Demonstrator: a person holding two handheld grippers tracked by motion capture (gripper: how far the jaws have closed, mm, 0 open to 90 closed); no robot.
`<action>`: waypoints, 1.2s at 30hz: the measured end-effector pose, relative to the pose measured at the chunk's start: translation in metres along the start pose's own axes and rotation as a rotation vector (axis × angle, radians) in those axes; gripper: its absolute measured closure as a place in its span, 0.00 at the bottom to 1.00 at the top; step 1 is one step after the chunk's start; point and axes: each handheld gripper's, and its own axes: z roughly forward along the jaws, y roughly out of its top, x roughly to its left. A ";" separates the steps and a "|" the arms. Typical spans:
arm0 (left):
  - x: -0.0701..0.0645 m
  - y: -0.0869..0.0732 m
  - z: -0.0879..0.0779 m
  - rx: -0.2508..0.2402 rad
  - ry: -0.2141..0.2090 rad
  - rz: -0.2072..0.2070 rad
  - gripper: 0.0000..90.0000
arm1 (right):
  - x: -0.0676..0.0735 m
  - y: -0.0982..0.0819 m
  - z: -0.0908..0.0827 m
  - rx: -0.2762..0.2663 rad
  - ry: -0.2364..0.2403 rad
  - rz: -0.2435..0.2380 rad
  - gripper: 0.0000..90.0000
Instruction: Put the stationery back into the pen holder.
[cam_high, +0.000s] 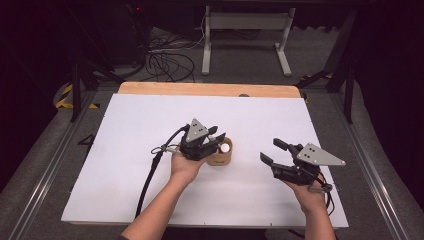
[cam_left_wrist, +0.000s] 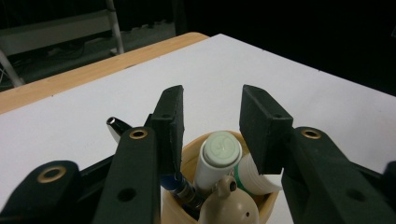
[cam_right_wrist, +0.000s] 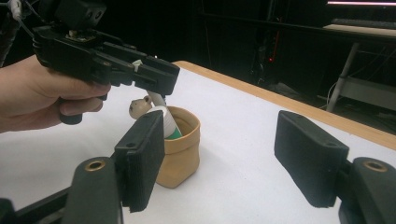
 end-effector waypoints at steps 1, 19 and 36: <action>0.000 0.000 -0.001 -0.004 -0.001 0.000 0.66 | 0.000 0.000 0.000 0.000 0.001 -0.002 0.38; 0.004 0.014 -0.020 -0.104 -0.054 -0.013 0.46 | -0.001 -0.001 0.000 0.002 -0.006 0.003 0.38; 0.024 0.018 -0.059 -0.135 -0.030 0.002 0.35 | -0.004 -0.005 0.000 0.001 -0.021 0.002 0.37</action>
